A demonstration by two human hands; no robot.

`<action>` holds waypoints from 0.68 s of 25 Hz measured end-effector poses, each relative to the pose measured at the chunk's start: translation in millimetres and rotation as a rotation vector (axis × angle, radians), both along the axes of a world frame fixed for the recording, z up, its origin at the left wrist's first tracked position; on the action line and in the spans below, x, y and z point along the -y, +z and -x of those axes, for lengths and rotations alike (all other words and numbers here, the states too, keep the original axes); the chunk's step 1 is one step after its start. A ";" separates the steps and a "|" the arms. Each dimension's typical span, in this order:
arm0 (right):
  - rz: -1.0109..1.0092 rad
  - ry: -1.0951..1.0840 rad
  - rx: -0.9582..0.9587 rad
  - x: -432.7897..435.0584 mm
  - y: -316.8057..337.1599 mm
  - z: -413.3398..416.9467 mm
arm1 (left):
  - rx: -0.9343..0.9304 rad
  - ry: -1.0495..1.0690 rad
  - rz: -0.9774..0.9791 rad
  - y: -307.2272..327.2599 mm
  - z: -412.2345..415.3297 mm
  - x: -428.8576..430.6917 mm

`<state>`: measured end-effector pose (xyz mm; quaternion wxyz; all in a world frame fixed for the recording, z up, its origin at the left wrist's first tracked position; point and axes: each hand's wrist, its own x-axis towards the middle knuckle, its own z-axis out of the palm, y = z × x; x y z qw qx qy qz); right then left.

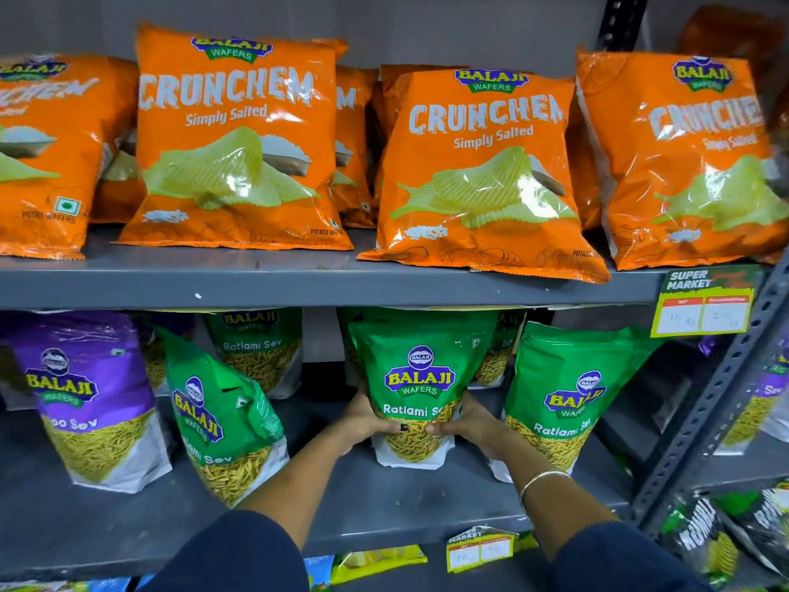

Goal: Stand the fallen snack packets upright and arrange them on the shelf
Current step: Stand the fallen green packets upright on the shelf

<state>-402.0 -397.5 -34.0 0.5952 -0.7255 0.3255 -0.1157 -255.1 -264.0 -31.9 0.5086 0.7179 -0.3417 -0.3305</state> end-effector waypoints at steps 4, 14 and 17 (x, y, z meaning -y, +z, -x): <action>0.009 0.005 0.013 -5.2 2.0 2.2 | -0.018 0.017 0.016 -9.6 -0.2 -5.1; -0.080 0.095 0.008 -48.6 25.6 28.2 | 0.084 0.142 -0.047 -23.4 11.7 -43.3; -0.254 -0.017 0.222 -42.8 57.7 21.9 | 0.087 0.146 -0.048 -21.6 9.9 -45.3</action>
